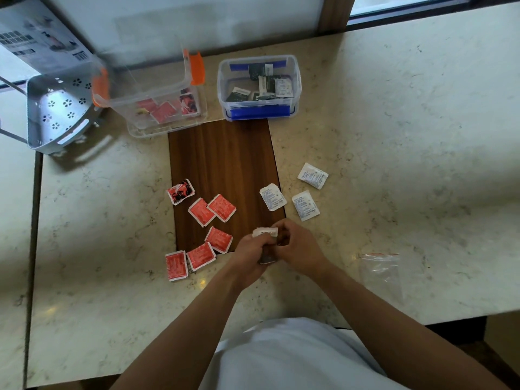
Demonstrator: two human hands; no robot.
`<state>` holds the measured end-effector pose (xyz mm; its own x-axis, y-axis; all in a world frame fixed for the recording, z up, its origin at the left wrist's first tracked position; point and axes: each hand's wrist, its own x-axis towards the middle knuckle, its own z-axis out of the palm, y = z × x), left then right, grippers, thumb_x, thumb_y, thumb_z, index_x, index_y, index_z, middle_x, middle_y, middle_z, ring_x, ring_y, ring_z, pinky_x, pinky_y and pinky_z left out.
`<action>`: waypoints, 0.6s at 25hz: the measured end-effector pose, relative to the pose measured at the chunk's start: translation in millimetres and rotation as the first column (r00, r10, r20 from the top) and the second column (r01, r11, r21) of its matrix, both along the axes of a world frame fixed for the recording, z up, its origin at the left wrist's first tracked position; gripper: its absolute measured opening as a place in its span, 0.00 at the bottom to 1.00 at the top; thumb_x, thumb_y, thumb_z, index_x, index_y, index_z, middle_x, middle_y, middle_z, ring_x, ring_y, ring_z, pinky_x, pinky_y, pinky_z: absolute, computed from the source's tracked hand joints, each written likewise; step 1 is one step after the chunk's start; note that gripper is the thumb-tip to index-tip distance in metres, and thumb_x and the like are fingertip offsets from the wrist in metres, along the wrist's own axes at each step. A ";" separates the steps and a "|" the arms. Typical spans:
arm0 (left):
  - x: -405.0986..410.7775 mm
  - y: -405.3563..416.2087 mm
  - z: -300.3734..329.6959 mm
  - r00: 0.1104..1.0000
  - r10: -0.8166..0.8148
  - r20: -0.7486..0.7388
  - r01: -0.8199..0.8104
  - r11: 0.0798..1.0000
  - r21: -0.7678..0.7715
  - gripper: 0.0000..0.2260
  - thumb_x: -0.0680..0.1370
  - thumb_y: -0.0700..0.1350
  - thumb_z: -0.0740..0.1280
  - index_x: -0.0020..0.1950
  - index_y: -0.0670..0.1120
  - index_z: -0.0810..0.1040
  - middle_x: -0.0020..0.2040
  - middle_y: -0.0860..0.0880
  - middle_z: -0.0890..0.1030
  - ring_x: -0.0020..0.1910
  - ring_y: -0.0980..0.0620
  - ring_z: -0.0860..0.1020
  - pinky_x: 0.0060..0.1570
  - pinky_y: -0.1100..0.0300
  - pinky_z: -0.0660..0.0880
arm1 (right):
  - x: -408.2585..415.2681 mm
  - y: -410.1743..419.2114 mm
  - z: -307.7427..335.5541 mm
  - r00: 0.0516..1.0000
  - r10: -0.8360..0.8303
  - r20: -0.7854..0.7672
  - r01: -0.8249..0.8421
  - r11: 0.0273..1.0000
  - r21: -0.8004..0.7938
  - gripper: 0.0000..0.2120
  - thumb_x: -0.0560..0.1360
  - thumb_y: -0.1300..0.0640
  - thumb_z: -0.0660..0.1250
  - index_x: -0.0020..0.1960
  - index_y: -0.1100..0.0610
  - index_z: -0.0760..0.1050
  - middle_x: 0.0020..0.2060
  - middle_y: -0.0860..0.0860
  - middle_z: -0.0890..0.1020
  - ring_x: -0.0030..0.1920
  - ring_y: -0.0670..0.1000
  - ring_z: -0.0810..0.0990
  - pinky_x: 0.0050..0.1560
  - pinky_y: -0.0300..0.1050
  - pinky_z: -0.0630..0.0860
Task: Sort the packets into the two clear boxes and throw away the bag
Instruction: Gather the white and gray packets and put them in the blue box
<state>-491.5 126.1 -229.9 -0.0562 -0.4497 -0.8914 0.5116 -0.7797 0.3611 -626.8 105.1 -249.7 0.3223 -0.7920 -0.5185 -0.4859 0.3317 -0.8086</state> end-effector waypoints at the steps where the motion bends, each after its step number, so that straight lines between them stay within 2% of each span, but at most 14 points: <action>1: 0.4 -1.3 -0.9 1.000 0.006 0.002 -0.006 1.000 0.013 0.11 0.80 0.34 0.62 0.61 0.39 0.77 0.53 0.38 0.82 0.52 0.43 0.82 0.49 0.50 0.81 | -2.5 -5.4 -0.6 0.999 0.030 -0.030 -0.031 0.999 -0.042 0.23 0.68 0.51 0.79 0.59 0.51 0.75 0.48 0.45 0.82 0.46 0.44 0.82 0.44 0.31 0.77; 3: 4.4 -5.0 -3.2 1.000 0.030 -0.006 -0.030 0.999 0.038 0.11 0.81 0.36 0.60 0.60 0.38 0.78 0.54 0.36 0.83 0.53 0.40 0.83 0.52 0.45 0.83 | -10.7 -20.4 -4.8 0.987 -0.038 -0.158 0.016 0.990 -0.139 0.25 0.70 0.48 0.77 0.62 0.52 0.75 0.52 0.48 0.79 0.47 0.46 0.79 0.45 0.33 0.75; 4: 6.4 -6.9 -4.7 1.000 0.028 -0.003 -0.028 0.999 0.041 0.12 0.81 0.37 0.59 0.60 0.37 0.79 0.50 0.36 0.84 0.48 0.40 0.83 0.51 0.45 0.83 | -15.7 -28.7 -9.8 0.957 -0.132 -0.257 0.077 0.974 -0.215 0.24 0.71 0.47 0.75 0.64 0.52 0.74 0.54 0.51 0.77 0.50 0.49 0.78 0.46 0.37 0.74; 6: 7.3 -9.1 -5.8 1.000 -0.001 0.022 0.000 0.999 0.043 0.14 0.80 0.37 0.58 0.62 0.38 0.78 0.41 0.39 0.81 0.37 0.44 0.80 0.43 0.49 0.81 | -23.2 -41.2 -19.2 0.843 -0.292 -0.451 0.133 0.927 -0.350 0.26 0.74 0.45 0.72 0.68 0.54 0.71 0.58 0.56 0.73 0.55 0.55 0.75 0.51 0.45 0.76; 7: 7.3 -9.0 -6.0 0.999 -0.012 0.033 0.011 0.999 0.041 0.15 0.80 0.37 0.58 0.64 0.41 0.77 0.38 0.41 0.79 0.34 0.45 0.77 0.39 0.51 0.79 | -25.1 -45.8 -22.5 0.797 -0.305 -0.521 0.108 0.921 -0.375 0.28 0.74 0.44 0.71 0.69 0.55 0.69 0.59 0.58 0.72 0.57 0.56 0.73 0.54 0.47 0.76; 9: 9.9 -8.6 -9.8 0.999 -0.025 0.044 0.025 1.000 0.011 0.18 0.79 0.37 0.59 0.65 0.50 0.77 0.38 0.41 0.78 0.33 0.46 0.77 0.38 0.51 0.77 | -25.9 -54.8 -25.3 0.763 -0.244 -0.599 0.019 0.934 -0.357 0.27 0.74 0.44 0.71 0.66 0.57 0.71 0.59 0.58 0.73 0.57 0.56 0.72 0.57 0.48 0.74; 10: 11.3 -8.2 -10.1 0.998 -0.037 0.048 0.038 0.999 -0.015 0.19 0.79 0.36 0.59 0.64 0.54 0.77 0.38 0.41 0.79 0.34 0.45 0.78 0.39 0.49 0.78 | -25.3 -59.1 -24.3 0.762 -0.204 -0.615 -0.013 0.944 -0.329 0.24 0.73 0.45 0.72 0.64 0.57 0.73 0.59 0.58 0.74 0.58 0.56 0.72 0.58 0.48 0.73; 12: 13.3 -7.3 -8.1 0.997 -0.054 0.059 0.058 0.997 -0.052 0.19 0.80 0.34 0.57 0.62 0.53 0.79 0.42 0.39 0.81 0.38 0.43 0.82 0.46 0.45 0.81 | -21.8 -64.3 -21.2 0.781 -0.161 -0.604 -0.022 0.959 -0.284 0.19 0.72 0.50 0.74 0.59 0.56 0.76 0.59 0.56 0.75 0.59 0.55 0.73 0.58 0.47 0.74; 15: 16.4 -4.8 -8.0 0.996 -0.064 0.064 0.068 0.996 -0.062 0.20 0.79 0.30 0.55 0.61 0.46 0.80 0.46 0.38 0.82 0.40 0.42 0.84 0.48 0.44 0.82 | -18.7 -62.8 -16.6 0.894 -0.196 -0.403 0.157 0.979 -0.127 0.23 0.71 0.60 0.76 0.63 0.57 0.71 0.53 0.54 0.79 0.52 0.53 0.78 0.44 0.41 0.74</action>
